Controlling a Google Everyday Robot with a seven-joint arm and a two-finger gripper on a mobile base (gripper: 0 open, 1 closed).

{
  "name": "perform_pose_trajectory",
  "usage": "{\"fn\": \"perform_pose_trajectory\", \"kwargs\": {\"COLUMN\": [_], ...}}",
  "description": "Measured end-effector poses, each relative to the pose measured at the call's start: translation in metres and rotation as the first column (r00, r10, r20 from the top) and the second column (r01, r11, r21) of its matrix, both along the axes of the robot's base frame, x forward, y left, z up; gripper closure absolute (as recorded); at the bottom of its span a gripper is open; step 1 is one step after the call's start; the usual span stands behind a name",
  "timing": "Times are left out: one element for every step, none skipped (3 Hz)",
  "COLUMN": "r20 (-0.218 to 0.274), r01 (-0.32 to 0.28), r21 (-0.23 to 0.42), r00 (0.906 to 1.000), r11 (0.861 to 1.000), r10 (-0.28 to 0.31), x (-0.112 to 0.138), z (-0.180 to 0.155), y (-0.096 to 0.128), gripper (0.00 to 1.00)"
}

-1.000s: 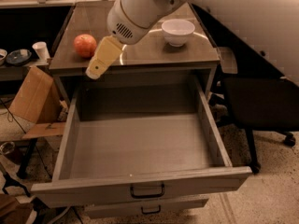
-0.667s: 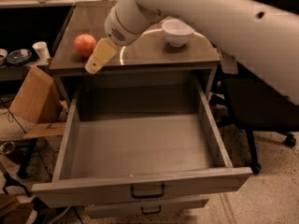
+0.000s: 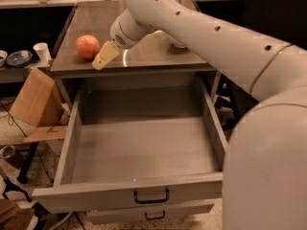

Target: Place apple into top drawer

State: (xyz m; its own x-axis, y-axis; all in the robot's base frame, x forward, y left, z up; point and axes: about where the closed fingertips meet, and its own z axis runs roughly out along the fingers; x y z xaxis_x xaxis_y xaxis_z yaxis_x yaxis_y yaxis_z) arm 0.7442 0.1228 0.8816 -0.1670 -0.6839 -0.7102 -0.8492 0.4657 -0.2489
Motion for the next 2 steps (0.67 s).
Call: {"fn": "perform_pose_trajectory", "kwargs": {"r20": [-0.008,-0.014], "r01": [-0.009,-0.010], "r21": [0.033,0.081], "r00": [0.9999,0.9998], "r11": [0.999,0.997], "r10": [0.009,0.012], "x": [0.031,0.046], "z": [-0.018,-0.028], "y": [0.014,0.032], "gripper": [0.00,0.00]}}
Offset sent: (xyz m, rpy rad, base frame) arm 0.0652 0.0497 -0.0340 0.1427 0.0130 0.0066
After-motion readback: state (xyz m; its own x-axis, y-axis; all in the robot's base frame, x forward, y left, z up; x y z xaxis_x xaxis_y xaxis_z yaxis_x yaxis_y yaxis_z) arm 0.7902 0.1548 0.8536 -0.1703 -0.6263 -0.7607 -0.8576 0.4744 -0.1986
